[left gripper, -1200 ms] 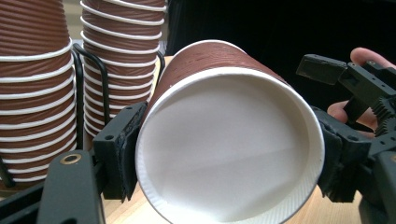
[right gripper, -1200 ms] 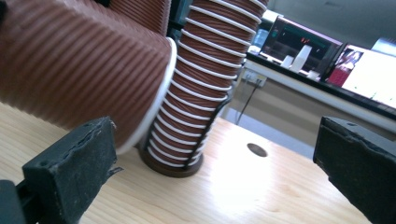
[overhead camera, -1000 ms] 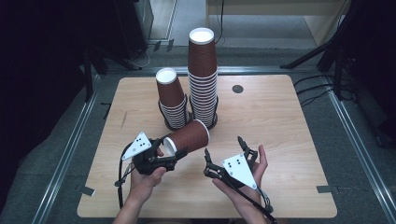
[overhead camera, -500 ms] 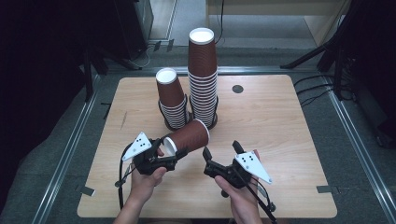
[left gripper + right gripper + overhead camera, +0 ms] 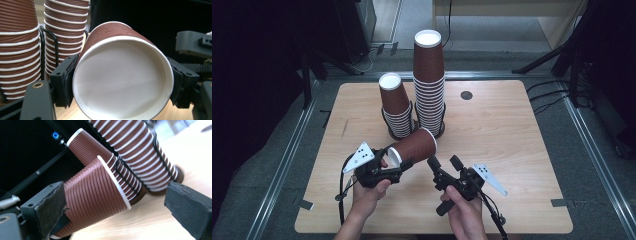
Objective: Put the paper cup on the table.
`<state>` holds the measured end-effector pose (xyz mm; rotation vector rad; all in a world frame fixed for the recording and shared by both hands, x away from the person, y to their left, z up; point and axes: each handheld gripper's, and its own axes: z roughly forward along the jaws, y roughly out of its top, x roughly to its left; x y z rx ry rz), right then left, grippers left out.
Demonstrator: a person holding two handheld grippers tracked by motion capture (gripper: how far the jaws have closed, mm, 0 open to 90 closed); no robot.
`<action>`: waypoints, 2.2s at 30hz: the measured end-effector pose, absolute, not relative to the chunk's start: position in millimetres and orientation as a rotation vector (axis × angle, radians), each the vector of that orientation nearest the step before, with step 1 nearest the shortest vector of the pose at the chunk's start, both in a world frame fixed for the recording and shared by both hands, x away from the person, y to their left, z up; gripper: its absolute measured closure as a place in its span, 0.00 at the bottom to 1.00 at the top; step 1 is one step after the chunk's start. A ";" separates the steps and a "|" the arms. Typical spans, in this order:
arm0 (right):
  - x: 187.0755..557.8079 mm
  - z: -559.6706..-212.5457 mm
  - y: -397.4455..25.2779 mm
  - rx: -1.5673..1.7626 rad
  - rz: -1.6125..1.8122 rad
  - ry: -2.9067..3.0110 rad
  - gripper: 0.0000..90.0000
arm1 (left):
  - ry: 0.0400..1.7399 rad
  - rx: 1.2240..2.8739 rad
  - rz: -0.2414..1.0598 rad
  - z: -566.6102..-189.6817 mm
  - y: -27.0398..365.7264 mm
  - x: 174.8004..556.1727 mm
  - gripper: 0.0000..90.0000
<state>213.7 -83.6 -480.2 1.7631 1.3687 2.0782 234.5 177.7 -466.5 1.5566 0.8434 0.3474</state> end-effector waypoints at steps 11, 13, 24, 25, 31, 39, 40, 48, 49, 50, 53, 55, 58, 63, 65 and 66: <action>218.1 -483.3 -79.0 2.040 2.277 1.234 0.00 | 0.838 1.558 0.348 -467.6 175.5 234.1 0.26; 218.5 -483.1 -77.0 2.073 2.313 1.210 0.00 | 0.839 1.555 0.349 -467.5 176.1 234.2 0.26; 224.1 -485.1 -67.0 2.271 2.327 1.095 0.00 | 0.838 1.547 0.354 -467.0 175.9 233.4 0.26; 224.6 -485.2 -65.5 2.281 2.326 1.085 0.00 | 0.838 1.550 0.355 -467.3 175.3 233.3 0.26; 229.8 -484.0 -58.1 2.339 2.337 1.016 0.00 | 0.824 1.567 0.357 -468.9 169.8 232.4 0.26; 237.0 -485.9 -49.4 2.401 2.290 0.995 0.00 | 0.827 1.563 0.361 -468.9 169.2 231.4 0.26; 237.8 -486.4 -49.1 2.422 2.287 0.990 0.00 | 0.825 1.564 0.361 -468.9 168.6 231.1 0.26; 244.4 -487.4 -46.4 2.434 2.277 0.961 0.00 | 0.815 1.570 0.364 -468.9 165.9 230.1 0.26; 245.5 -487.4 -46.2 2.440 2.278 0.953 0.00 | 0.814 1.570 0.364 -468.9 165.9 230.2 0.26; 246.7 -487.2 -46.0 2.443 2.273 0.951 0.00 | 0.814 1.569 0.363 -468.9 165.7 230.1 0.26; 250.6 -487.0 -45.8 2.468 2.279 0.941 0.00 | 0.809 1.573 0.365 -469.1 164.8 229.9 0.26; 252.8 -487.3 -45.4 2.474 2.278 0.932 0.00 | 0.809 1.575 0.363 -469.5 164.0 229.9 0.26; 255.3 -488.1 -45.1 2.475 2.270 0.930 0.00 | 0.809 1.582 0.366 -469.9 162.5 230.0 0.26; 258.1 -489.8 -44.8 2.490 2.267 0.920 0.00 | 0.811 1.588 0.366 -470.7 162.2 230.4 0.26; 259.0 -489.9 -44.2 2.494 2.267 0.916 0.00 | 0.811 1.590 0.369 -470.7 162.2 230.3 0.26; 259.6 -489.8 -43.9 2.497 2.269 0.912 0.00 | 0.810 1.590 0.369 -470.6 162.2 230.2 0.26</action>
